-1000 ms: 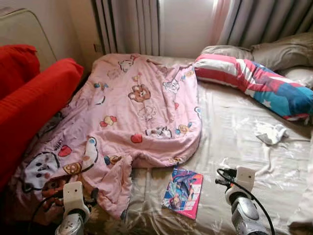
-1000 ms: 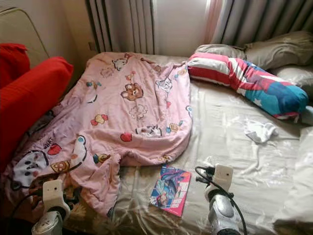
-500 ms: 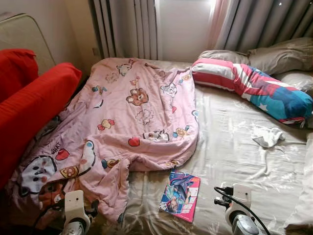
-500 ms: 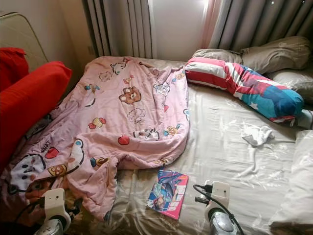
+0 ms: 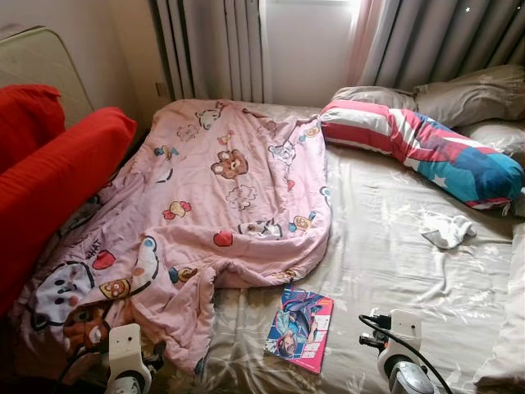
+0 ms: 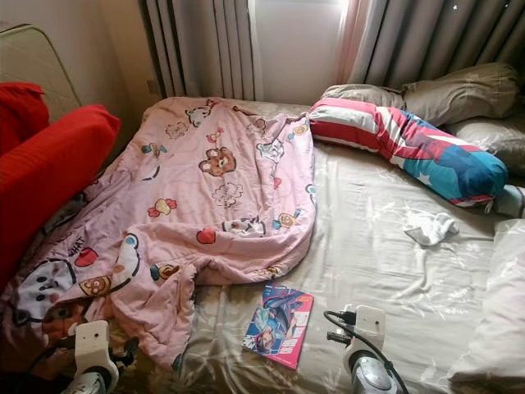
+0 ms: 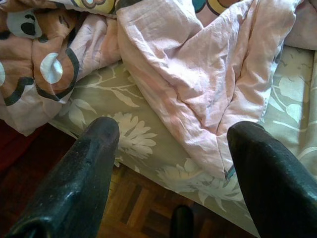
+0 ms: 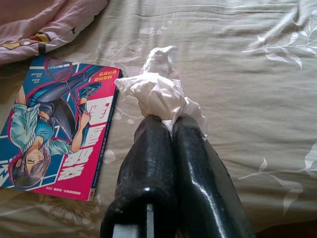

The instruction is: Clean up the room

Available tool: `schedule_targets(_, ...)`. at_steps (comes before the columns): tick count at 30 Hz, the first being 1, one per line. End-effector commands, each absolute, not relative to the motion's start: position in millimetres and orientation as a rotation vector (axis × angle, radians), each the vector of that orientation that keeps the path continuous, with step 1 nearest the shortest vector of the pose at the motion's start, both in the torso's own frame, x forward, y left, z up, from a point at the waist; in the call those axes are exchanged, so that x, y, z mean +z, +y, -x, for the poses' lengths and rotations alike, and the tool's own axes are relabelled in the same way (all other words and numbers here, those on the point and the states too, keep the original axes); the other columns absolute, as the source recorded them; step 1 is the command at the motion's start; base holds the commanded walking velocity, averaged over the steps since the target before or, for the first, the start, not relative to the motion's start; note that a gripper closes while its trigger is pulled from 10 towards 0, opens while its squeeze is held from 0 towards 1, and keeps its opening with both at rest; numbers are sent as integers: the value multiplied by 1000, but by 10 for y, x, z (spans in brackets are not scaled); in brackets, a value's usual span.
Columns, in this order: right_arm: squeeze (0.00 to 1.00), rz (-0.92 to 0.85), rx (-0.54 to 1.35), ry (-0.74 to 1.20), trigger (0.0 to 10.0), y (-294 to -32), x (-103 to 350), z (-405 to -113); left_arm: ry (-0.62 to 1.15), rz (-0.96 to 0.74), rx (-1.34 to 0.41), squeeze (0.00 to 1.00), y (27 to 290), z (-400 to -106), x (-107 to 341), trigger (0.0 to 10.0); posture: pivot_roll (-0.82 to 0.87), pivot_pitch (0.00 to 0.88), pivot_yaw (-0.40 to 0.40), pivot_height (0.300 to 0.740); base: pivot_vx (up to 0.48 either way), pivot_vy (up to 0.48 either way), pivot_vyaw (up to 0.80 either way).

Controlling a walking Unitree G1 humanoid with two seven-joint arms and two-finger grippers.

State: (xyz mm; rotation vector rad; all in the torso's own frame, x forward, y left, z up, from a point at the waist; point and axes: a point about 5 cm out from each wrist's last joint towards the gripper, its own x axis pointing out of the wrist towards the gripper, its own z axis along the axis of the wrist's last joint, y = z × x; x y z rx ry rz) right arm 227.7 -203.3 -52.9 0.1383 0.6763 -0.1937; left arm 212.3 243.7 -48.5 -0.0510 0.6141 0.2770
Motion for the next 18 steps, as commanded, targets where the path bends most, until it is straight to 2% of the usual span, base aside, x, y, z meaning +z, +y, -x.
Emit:
schedule_targets(1, 0, -144, -204, 683, 10000, -2037, -539, -2261, 644, 50, 279, 0, 2430, -2057, -533, 10000, 33, 0, -22, 740, 0, 0, 0)
schedule_targets(6, 0, -139, -208, 696, 10000, -2036, -554, -2243, 649, 50, 275, 0, 2416, -2044, -544, 10000, 31, 0, -21, 740, 0, 0, 0)
schedule_targets(18, 0, -135, -212, 721, 10000, -2032, -587, -2200, 650, 49, 270, 0, 2395, -2041, -551, 10000, 34, 0, -21, 740, -301, 0, 0)
